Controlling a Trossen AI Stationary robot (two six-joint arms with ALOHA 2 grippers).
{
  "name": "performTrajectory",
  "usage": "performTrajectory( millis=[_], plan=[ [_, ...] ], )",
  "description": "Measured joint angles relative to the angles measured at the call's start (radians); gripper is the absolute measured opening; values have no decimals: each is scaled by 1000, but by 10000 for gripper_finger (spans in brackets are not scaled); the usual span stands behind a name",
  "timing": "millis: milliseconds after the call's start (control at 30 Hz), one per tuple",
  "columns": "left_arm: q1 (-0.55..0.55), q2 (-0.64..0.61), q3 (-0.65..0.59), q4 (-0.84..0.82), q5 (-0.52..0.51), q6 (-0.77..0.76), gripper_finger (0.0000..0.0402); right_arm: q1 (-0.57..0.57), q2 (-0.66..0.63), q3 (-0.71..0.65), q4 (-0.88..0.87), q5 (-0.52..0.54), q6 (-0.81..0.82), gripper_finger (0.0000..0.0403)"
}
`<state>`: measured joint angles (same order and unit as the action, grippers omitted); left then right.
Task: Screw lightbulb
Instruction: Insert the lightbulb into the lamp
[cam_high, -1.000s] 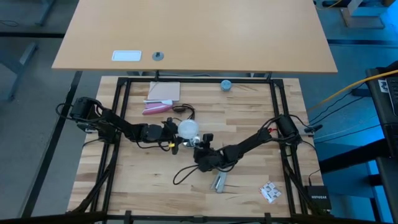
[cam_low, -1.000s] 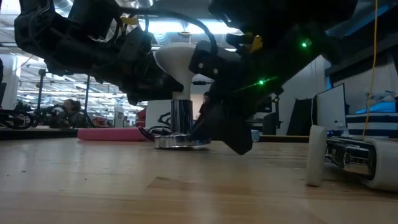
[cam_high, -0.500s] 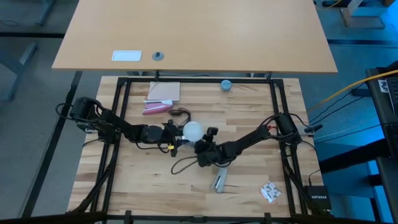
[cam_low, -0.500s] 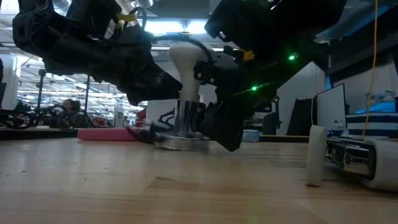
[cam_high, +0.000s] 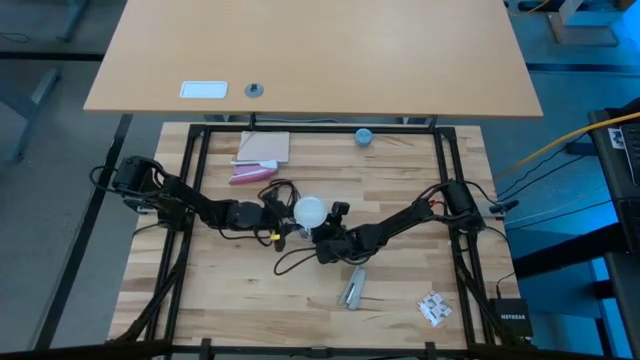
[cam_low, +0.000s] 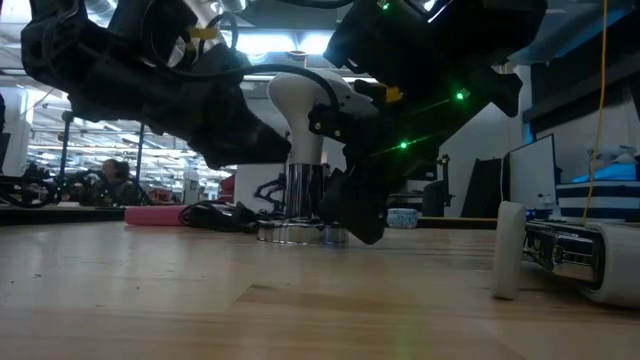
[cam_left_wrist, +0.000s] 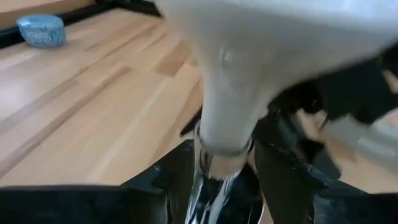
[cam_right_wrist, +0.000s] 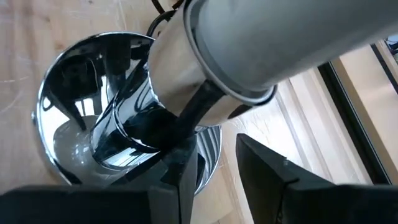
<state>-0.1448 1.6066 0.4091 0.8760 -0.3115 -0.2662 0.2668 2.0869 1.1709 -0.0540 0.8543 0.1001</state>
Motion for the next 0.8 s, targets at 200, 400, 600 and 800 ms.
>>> performTrajectory(
  millis=[200,400,600,800],
  plan=[
    [1,0,0,-89,0,2,167,1,-1,0,0,-12,-2,115],
    [1,0,-1,-80,5,-58,225,1,-1,0,3,-17,-2,115],
    [2,0,-1,-54,6,-21,271,1,-1,0,58,-62,-41,115],
    [2,0,6,14,21,45,271,1,-1,0,113,-84,-85,115]
  ],
)
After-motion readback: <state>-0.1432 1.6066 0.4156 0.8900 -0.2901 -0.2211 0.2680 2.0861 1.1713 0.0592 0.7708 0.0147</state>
